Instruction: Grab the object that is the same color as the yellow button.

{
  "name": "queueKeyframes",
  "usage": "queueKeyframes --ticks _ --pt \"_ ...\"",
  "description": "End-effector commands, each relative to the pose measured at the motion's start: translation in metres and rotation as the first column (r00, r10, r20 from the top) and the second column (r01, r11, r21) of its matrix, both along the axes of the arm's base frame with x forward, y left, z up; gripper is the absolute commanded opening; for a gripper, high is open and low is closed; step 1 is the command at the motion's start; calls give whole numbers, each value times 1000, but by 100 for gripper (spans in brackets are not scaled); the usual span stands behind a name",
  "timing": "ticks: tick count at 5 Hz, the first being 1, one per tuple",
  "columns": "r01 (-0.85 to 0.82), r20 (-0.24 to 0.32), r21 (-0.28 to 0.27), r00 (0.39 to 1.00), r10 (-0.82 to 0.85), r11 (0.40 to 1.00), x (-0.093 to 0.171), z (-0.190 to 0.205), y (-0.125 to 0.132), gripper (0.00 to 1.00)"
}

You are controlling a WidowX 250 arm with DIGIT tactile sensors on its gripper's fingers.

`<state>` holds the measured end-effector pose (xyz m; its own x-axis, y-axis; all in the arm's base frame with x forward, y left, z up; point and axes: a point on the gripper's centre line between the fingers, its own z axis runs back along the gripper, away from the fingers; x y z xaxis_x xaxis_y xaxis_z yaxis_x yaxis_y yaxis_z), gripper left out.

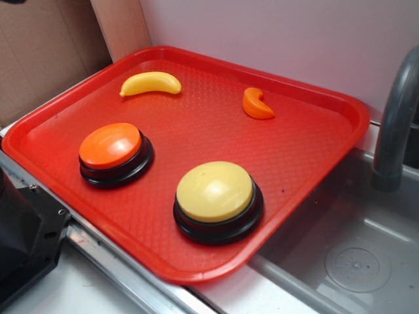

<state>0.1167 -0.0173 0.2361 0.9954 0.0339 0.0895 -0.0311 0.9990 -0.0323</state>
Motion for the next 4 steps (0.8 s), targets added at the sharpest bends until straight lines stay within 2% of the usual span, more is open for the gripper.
queueKeyframes --ticks 1,2,3,4 --pt "0 0 0 1000 0 1000 0 0 0 100" --pt "60 -4 137 998 -60 989 30 -13 45 100" --pt "175 -20 167 984 -174 970 52 -27 78 100" --pt "307 -40 250 951 -307 918 85 -62 108 100"
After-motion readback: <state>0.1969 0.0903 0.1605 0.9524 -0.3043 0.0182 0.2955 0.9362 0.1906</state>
